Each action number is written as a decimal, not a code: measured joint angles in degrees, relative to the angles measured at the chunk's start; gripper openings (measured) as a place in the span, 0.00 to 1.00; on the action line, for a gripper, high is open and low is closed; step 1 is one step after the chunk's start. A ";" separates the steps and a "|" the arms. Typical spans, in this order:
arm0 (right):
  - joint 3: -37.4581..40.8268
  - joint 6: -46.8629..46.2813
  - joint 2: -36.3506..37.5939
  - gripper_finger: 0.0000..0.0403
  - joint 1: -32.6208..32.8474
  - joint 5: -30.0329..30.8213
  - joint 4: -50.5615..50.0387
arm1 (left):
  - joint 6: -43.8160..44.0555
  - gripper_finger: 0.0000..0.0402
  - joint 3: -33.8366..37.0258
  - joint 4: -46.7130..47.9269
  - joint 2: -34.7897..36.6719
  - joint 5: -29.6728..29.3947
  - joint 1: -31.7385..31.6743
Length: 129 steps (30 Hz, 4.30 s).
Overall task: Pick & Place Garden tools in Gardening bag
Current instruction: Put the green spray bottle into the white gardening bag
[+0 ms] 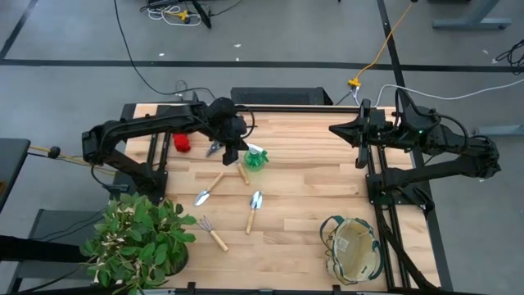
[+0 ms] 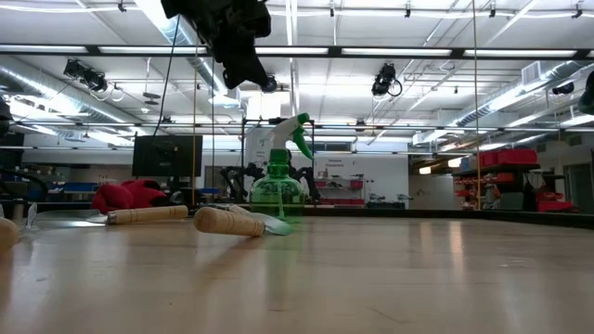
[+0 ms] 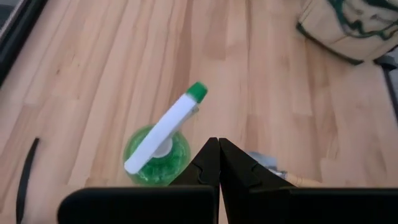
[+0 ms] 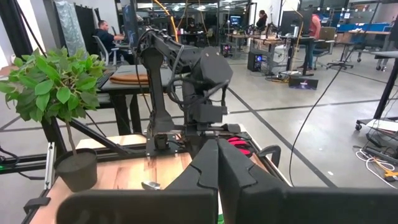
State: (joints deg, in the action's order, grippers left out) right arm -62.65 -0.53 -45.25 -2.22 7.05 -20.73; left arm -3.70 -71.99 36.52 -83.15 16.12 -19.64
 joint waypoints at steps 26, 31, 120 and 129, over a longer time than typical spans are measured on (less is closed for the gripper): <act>0.00 0.01 0.00 0.00 0.02 -0.18 0.00 | 0.00 0.01 0.00 -0.23 -5.01 1.74 -0.07; 0.00 -0.19 0.00 0.00 0.01 -0.19 -0.02 | -2.59 0.01 0.00 -0.23 -5.01 1.75 -0.01; 0.00 -1.85 -0.02 0.03 0.00 -0.44 0.00 | -19.81 0.18 -2.05 -5.34 -12.96 -0.90 -0.73; 0.00 -1.87 0.00 0.03 0.02 -0.44 0.02 | -14.54 0.17 -10.15 -2.18 -12.96 -1.05 1.94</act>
State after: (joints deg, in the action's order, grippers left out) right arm -62.65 -2.39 -45.25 -2.20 6.61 -20.71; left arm -18.24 -82.13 34.34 -96.12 15.07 -17.70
